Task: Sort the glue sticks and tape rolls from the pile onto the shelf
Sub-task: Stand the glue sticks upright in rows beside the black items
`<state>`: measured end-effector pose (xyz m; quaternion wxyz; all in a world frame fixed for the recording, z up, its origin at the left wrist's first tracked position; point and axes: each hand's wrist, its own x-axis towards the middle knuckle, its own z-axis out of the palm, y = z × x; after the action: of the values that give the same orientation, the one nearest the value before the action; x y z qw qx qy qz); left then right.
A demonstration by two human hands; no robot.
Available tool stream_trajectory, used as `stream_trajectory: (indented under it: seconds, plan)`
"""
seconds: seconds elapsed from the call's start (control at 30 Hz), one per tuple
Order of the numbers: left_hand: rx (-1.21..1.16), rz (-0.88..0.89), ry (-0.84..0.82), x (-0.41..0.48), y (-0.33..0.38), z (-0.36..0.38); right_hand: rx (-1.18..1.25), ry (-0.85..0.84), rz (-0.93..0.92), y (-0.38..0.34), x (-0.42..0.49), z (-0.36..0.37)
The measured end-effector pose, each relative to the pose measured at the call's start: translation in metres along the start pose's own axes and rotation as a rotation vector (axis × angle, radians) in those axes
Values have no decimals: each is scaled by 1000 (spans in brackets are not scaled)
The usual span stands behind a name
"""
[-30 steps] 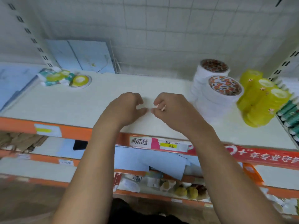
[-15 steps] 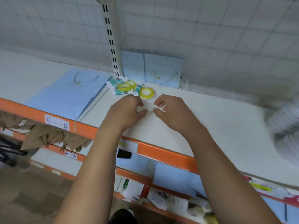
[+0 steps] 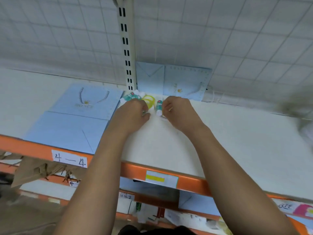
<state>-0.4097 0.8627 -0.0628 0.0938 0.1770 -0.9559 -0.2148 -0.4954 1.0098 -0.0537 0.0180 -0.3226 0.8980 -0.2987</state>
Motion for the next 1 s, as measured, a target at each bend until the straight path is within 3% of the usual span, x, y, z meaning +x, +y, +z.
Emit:
stream_trajectory:
  seconds: [0.3, 0.73, 0.83, 1.0]
  plan:
    - [1, 14, 59, 16, -24, -3, -98, 3, 243, -11, 49, 33]
    - [-12, 41, -61, 21, -26, 7, -68, 38, 214, -8, 16, 8]
    - [3, 73, -148, 12, -21, 9, -51, 45, 213, -2, 0, -3]
    - [44, 190, -138, -4, 3, 11, -55, 25, 182, 9, -33, -19]
